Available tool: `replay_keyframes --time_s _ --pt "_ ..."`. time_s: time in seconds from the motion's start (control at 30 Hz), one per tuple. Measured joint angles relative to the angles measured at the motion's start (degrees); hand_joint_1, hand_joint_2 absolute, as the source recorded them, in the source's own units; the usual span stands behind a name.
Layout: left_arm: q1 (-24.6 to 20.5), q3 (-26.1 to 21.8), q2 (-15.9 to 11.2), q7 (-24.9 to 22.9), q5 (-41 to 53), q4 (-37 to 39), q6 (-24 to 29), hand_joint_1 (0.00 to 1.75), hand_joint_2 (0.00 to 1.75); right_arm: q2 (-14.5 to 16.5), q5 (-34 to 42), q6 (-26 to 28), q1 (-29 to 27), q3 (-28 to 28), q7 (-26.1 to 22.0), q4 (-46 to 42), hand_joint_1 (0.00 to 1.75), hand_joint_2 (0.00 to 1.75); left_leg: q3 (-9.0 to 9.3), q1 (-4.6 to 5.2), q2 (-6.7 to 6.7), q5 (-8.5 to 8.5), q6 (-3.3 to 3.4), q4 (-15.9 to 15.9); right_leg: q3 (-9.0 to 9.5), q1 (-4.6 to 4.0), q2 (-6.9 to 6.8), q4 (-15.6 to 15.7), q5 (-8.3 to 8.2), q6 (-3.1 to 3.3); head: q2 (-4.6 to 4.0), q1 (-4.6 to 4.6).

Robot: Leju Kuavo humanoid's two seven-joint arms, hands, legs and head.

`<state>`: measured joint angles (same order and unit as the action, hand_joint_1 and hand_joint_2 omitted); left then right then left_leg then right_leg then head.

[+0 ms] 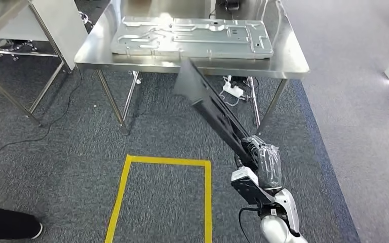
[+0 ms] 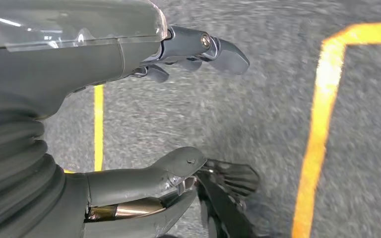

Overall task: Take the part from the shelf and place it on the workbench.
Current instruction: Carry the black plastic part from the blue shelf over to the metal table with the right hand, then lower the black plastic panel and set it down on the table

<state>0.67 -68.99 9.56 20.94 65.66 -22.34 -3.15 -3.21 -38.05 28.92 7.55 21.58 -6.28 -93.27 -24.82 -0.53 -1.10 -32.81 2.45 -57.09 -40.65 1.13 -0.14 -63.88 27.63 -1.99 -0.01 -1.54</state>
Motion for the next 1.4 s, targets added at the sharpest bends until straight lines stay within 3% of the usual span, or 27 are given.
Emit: replay_keyframes --time_s 0.03,0.07,0.17,0.23,0.27,0.33,0.37,0.4,0.43,0.47,0.53,0.57,0.6,0.63,0.7,0.77,0.83,0.9,1.03,1.07,1.17,1.2,1.27,1.3,1.37,1.4 --pt "-0.2 0.0 0.0 0.0 0.2 0.1 0.0 0.0 1.75 0.0 -2.0 -0.6 0.8 0.2 0.9 0.9 1.75 1.75 0.68 0.02 -0.02 -0.87 -0.37 0.1 0.29 -0.18 0.02 2.0 -2.99 0.32 -0.01 0.01" --pt "-0.3 0.0 -0.1 0.0 0.4 0.2 0.0 0.0 1.75 0.0 -4.2 -1.2 1.5 0.5 1.8 1.8 1.75 1.75 1.42 0.02 -0.04 -1.47 -0.77 0.2 0.54 -0.34 0.07 3.0 -4.72 0.7 -0.01 0.02" --pt "-1.1 0.0 -0.2 -0.1 0.9 0.4 -0.1 0.0 1.75 0.0 -10.3 -2.6 3.7 1.7 3.6 3.6 1.75 1.75 1.55 -0.07 0.07 -0.5 -1.88 -1.8 2.32 -0.4 0.3 3.7 -3.59 2.1 -0.01 0.07" --pt "-1.5 0.0 -0.4 -0.2 1.4 0.7 0.0 0.0 1.75 0.0 -13.1 -3.4 5.0 2.5 4.3 4.6 1.75 1.75 -2.09 -0.19 0.31 0.46 -2.36 -8.1 4.15 -0.29 0.29 4.4 -2.64 2.89 0.01 0.14" --pt "-1.6 0.0 -0.5 -0.3 1.6 0.9 0.1 0.0 1.75 0.0 -14.4 -3.9 5.6 3.0 4.7 5.1 1.75 1.75 -4.59 -0.23 0.44 -0.17 -2.55 -11.7 5.09 -0.31 0.26 4.7 -1.97 3.14 0.0 0.16" --pt "-1.6 0.0 -0.8 -0.5 2.0 1.4 0.2 0.0 1.75 0.0 -16.1 -4.8 6.5 4.2 5.3 6.3 1.75 1.75 -9.53 -0.25 0.54 -4.23 -2.83 -16.3 7.1 -0.33 0.32 4.8 -0.35 3.27 -0.01 0.17" --pt "-1.6 0.0 -0.9 -0.6 2.1 1.5 0.2 0.0 1.75 0.0 -16.5 -5.0 6.8 4.7 5.5 6.8 1.75 1.75 -11.31 -0.25 0.57 -6.26 -2.85 -16.6 8.2 -0.33 0.37 4.8 0.57 3.23 -0.01 0.17" --pt "-1.5 0.0 -1.1 -0.6 2.2 1.7 0.3 0.0 1.75 0.0 -16.9 -5.0 7.0 5.1 5.7 7.2 1.75 1.75 -12.51 -0.24 0.61 -7.24 -2.82 -15.6 9.4 -0.34 0.4 4.8 1.5 3.16 -0.01 0.17" --pt "-1.4 0.0 -1.2 -0.7 2.3 1.9 0.4 0.0 1.75 0.0 -17.6 -5.1 7.4 5.5 5.9 7.6 1.75 1.75 -13.13 -0.24 0.65 -6.36 -2.71 -13.4 10.64 -0.34 0.42 4.8 2.46 3.05 -0.01 0.16" --pt "-1.3 0.0 -1.4 -0.7 2.4 2.1 0.5 0.0 1.75 0.0 -18.5 -5.1 7.8 5.9 6.2 7.9 1.75 1.75 -13.45 -0.2 0.72 -3.15 -2.43 -10.3 11.67 -0.34 0.42 4.9 3.41 2.9 -0.02 0.16" --pt "-1.1 0.0 -1.8 -0.8 2.7 2.6 0.8 0.0 1.75 -0.1 -20.6 -5.2 8.9 6.7 6.9 8.8 1.75 1.75 -13.7 0.19 0.84 5.15 -1.71 -5.4 13.3 -0.41 0.58 4.9 5.06 2.37 -0.01 0.14" --pt "-1.1 0.0 -1.9 -0.8 2.9 2.8 0.9 0.0 1.75 -0.2 -21.4 -5.3 9.5 7.1 7.2 9.1 1.75 1.75 -13.7 0.41 0.89 7.93 -1.33 -4.1 13.72 -0.42 0.67 5.2 5.53 2.02 -0.01 0.15" --pt "-1.2 0.0 -2.0 -0.8 3.0 3.0 0.9 0.0 1.75 -0.3 -22.0 -5.4 10.0 7.4 7.5 9.3 1.75 1.75 -13.51 0.59 0.91 8.79 -0.98 -3.6 14.06 -0.46 0.77 5.3 5.59 1.6 -0.01 0.15" --pt "-1.3 0.1 -2.0 -0.9 3.1 3.1 1.0 0.0 1.75 -0.4 -22.3 -5.5 10.6 7.6 7.6 9.3 1.75 1.75 -12.93 0.56 0.9 8.42 -0.62 -3.1 14.11 -0.45 0.8 5.3 5.34 1.18 -0.01 0.17" --pt "-1.4 0.1 -2.1 -0.8 3.2 3.2 1.0 0.0 1.75 -0.5 -22.5 -5.6 11.5 7.8 7.7 9.4 1.75 1.75 -11.33 0.35 0.78 7.99 0.16 -1.9 12.78 -0.42 0.65 2.1 3.91 0.56 -0.02 0.15" --pt "-1.5 0.1 -2.2 -0.8 3.3 3.4 1.0 0.0 1.75 -0.5 -22.5 -5.6 12.2 8.0 7.8 9.6 1.75 1.75 -9.26 0.17 0.7 7.23 0.73 -0.7 8.43 -0.36 0.48 -4.6 3.63 0.26 -0.02 0.14" --pt "-1.5 0.1 -2.3 -0.8 3.3 3.6 1.0 0.0 1.75 -0.6 -22.7 -5.6 12.4 8.2 7.8 9.9 1.75 1.75 -7.33 0.14 0.59 6.14 0.95 -0.1 3.56 -0.36 0.45 -10.2 6.67 0.01 -0.02 0.14" --pt "-1.5 0.1 -2.3 -0.8 3.4 3.6 1.1 0.0 1.75 -0.6 -22.9 -5.6 12.4 8.3 7.8 10.0 1.75 1.75 -6.28 0.14 0.47 5.46 0.97 0.1 1.41 -0.37 0.44 -11.8 9.32 -0.11 -0.02 0.14" --pt "-1.6 0.1 -2.4 -0.8 3.4 3.8 1.1 0.0 1.75 -0.8 -23.5 -5.8 12.7 8.5 8.0 10.2 1.75 1.75 -5.14 0.15 0.3 4.62 0.93 0.1 0.33 -0.37 0.43 -11.0 10.56 -0.18 -0.02 0.14" --pt "-1.6 0.1 -2.4 -0.7 3.6 3.9 1.1 0.0 1.75 -0.9 -24.0 -6.2 13.4 8.7 8.2 10.5 1.75 1.75 -3.88 0.19 0.23 3.7 0.84 0.1 0.14 -0.44 0.43 -8.3 8.94 0.03 -0.02 0.14" --pt "-2.0 0.2 -2.6 -0.8 4.3 4.6 1.0 0.0 1.75 -1.7 -25.9 -8.8 17.7 9.9 8.9 11.9 1.75 1.75 0.48 0.41 -0.1 -0.16 -0.13 0.1 0.88 -1.27 0.69 2.7 -2.66 1.89 -0.01 0.14" --pt "-2.3 0.2 -2.7 -0.8 4.5 4.8 0.9 0.0 1.75 -1.8 -26.6 -9.5 19.2 10.3 9.0 12.3 1.75 1.75 1.29 0.46 -0.16 -0.47 -0.54 0.0 1.54 -1.42 0.8 4.1 -4.55 2.57 -0.01 0.15" --pt "-2.5 0.3 -3.1 -1.0 4.9 5.0 0.8 0.0 1.75 -1.9 -28.1 -10.4 21.7 11.1 9.2 12.8 1.75 1.75 1.58 0.41 0.01 0.38 -1.02 -2.1 3.45 -1.16 0.88 5.0 -4.1 3.45 -0.01 0.21" --pt "-2.7 0.4 -3.3 -1.0 5.1 5.1 0.8 0.0 1.75 -1.9 -28.9 -11.0 23.1 11.6 9.3 13.2 1.75 1.75 0.49 0.36 0.1 0.78 -1.22 -4.4 4.42 -0.97 0.85 5.4 -3.87 3.81 -0.01 0.26" --pt "-3.0 0.5 -3.6 -1.0 5.5 5.4 0.8 0.0 1.75 -1.9 -30.2 -12.6 25.8 12.8 9.2 14.1 1.75 1.75 -4.26 0.12 0.3 -0.42 -1.74 -11.4 5.97 -0.8 0.84 5.8 -2.99 4.12 -0.01 0.34" --pt "-3.1 0.6 -3.8 -1.1 5.7 5.5 0.8 0.0 1.75 -1.8 -31.0 -13.6 27.1 13.5 9.2 14.7 1.75 1.75 -7.03 -0.02 0.37 -2.3 -2.07 -14.4 6.65 -0.77 0.87 5.9 -2.38 4.14 0.0 0.35"
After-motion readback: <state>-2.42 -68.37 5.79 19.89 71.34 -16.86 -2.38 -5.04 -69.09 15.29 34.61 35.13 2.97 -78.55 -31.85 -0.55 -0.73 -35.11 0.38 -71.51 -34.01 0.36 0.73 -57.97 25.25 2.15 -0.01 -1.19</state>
